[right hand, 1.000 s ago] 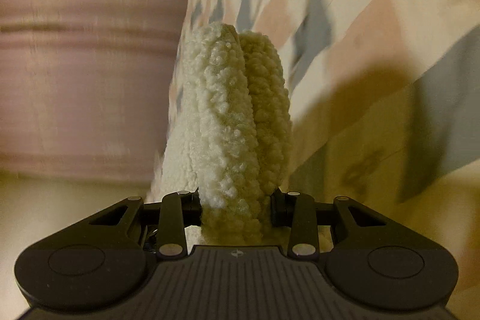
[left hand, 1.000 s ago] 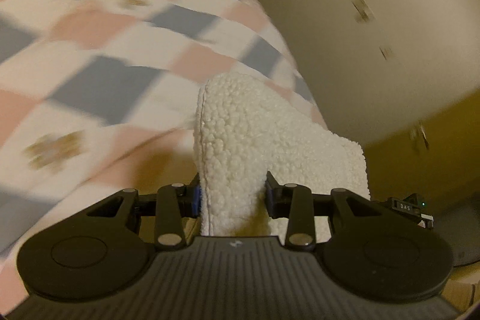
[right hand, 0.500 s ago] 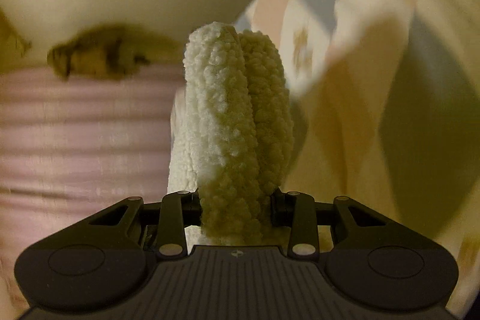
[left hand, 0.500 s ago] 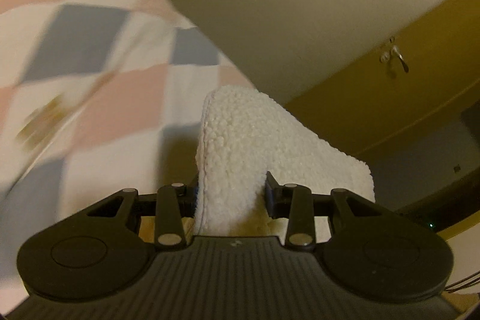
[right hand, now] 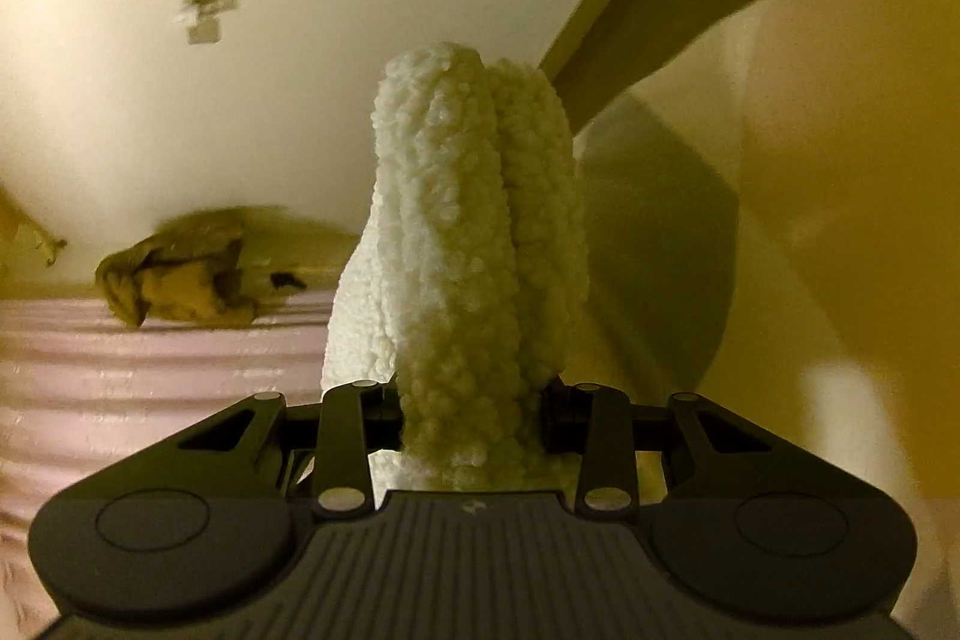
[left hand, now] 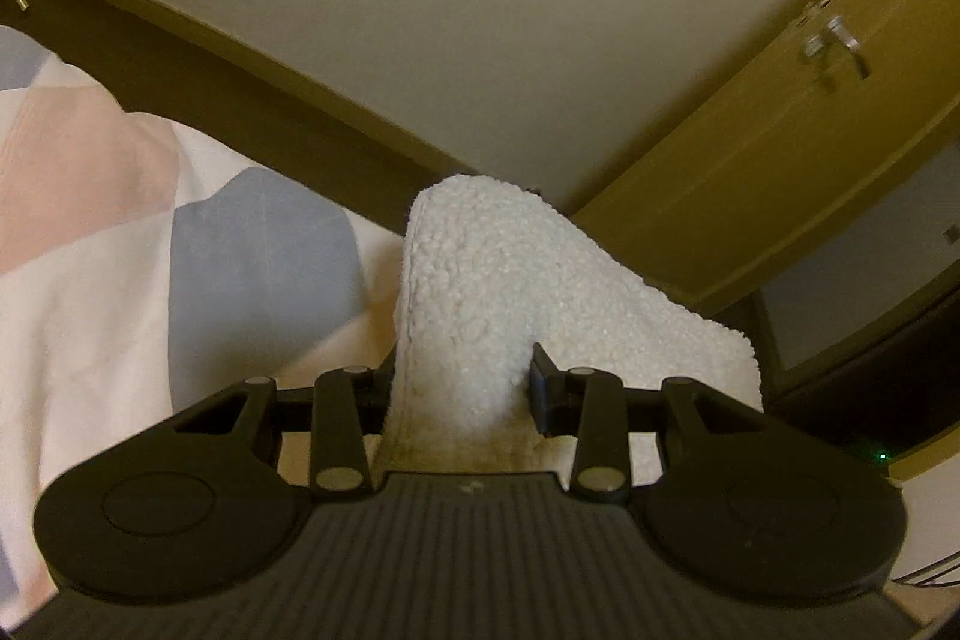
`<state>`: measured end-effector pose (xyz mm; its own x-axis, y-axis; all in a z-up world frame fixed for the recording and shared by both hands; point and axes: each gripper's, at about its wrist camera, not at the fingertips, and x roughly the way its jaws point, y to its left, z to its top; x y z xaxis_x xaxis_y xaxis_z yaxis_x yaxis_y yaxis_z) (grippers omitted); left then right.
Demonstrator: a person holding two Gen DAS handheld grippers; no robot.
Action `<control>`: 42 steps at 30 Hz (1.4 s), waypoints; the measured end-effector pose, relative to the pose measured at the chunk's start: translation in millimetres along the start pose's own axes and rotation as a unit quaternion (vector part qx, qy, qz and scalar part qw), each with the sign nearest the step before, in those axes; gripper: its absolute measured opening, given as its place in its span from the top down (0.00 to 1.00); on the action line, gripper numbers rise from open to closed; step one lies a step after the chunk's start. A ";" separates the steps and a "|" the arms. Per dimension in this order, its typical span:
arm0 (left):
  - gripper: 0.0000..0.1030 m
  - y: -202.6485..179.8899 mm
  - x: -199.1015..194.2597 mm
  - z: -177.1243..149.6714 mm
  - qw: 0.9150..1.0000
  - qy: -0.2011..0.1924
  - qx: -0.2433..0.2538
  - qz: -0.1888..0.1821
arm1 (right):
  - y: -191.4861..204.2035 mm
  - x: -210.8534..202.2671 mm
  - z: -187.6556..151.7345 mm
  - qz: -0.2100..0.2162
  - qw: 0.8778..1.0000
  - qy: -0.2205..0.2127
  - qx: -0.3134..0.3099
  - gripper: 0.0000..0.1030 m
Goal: Fold clothes
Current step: 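Lift the folded vest and carry it across the bed with both grippers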
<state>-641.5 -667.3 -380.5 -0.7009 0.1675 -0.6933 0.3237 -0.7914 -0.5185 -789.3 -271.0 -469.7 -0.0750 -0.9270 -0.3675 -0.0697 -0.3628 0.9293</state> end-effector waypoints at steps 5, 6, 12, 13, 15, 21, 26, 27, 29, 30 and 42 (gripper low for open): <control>0.62 27.6 49.9 -5.0 0.999 0.025 -0.012 0.028 | -46.8 26.2 16.7 -0.034 0.999 -0.012 0.017 0.57; 0.60 33.6 54.8 -6.9 0.999 0.023 -0.022 0.027 | -46.3 29.1 18.4 -0.037 0.999 -0.008 0.016 0.54; 0.55 33.5 30.7 -13.3 0.999 0.004 -0.024 0.030 | -20.3 13.8 25.9 -0.087 0.996 -0.003 -0.031 0.27; 0.55 34.5 23.7 -14.8 0.999 -0.002 -0.026 0.027 | -15.6 5.8 25.2 -0.093 0.995 -0.012 -0.041 0.26; 0.54 36.6 13.8 -19.6 0.999 -0.008 -0.028 0.024 | -8.2 -10.0 24.3 -0.104 0.992 -0.035 -0.057 0.26; 0.73 39.8 15.7 -43.2 0.999 0.001 -0.023 0.033 | 0.5 6.2 36.5 -0.113 0.988 -0.063 -0.085 0.82; 0.70 50.4 24.5 -63.8 0.998 -0.009 -0.034 0.046 | 4.6 21.9 28.3 -0.152 0.974 -0.055 -0.159 0.85; 0.64 53.6 26.3 -65.6 0.998 -0.010 -0.040 0.050 | 4.0 24.4 26.5 -0.161 0.971 -0.053 -0.171 0.86; 0.58 47.6 27.5 -59.4 0.997 -0.015 -0.032 0.062 | 3.0 29.3 22.9 -0.180 0.963 -0.048 -0.194 0.85; 0.58 44.2 28.5 -55.9 0.997 -0.017 -0.021 0.070 | 4.9 28.8 19.9 -0.186 0.961 -0.047 -0.200 0.83; 0.68 -69.2 37.3 -42.9 0.975 -0.045 0.194 0.099 | 83.9 42.9 -21.3 -0.221 0.886 -0.085 -0.399 0.70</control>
